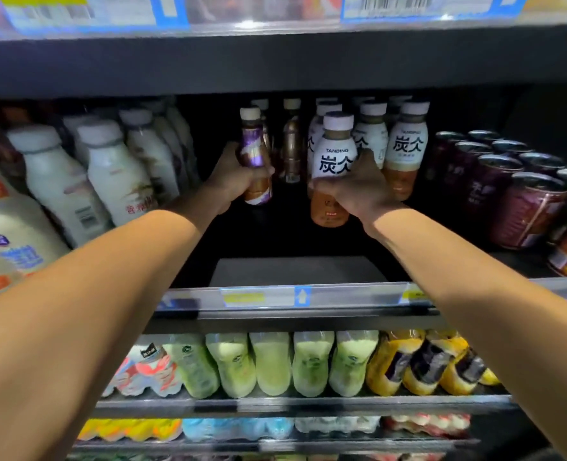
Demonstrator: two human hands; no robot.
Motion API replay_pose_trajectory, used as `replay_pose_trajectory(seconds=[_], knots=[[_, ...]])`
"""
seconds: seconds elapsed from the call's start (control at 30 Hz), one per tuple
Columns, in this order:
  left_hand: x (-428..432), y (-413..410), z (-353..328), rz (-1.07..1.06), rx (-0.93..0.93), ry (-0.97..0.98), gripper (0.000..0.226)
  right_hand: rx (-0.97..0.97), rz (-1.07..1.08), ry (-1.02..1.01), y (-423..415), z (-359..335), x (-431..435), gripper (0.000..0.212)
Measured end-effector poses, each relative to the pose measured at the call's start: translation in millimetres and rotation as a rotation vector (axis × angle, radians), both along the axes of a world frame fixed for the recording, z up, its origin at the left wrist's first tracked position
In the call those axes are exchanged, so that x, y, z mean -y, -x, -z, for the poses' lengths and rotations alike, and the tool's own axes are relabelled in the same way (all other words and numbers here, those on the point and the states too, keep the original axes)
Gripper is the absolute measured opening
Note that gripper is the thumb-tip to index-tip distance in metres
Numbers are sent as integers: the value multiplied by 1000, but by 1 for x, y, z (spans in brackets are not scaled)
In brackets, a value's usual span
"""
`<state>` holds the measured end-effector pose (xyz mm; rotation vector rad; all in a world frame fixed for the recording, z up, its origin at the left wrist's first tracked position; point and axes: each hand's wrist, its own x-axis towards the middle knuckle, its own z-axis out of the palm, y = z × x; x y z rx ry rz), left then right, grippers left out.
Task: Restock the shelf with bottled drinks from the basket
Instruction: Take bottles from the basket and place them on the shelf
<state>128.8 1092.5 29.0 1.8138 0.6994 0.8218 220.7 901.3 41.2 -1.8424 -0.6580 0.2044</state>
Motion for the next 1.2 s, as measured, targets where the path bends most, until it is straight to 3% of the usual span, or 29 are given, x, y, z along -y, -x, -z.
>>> replay_pose_trajectory(seconds=[0.33,1.2], knots=[[-12,-14,4,6,3,-3,73,4,14,9,-10,1,-5,62],[-3,-26,8,-129,-23,-29,77,-3,-16,14,-10,1,-4,67]])
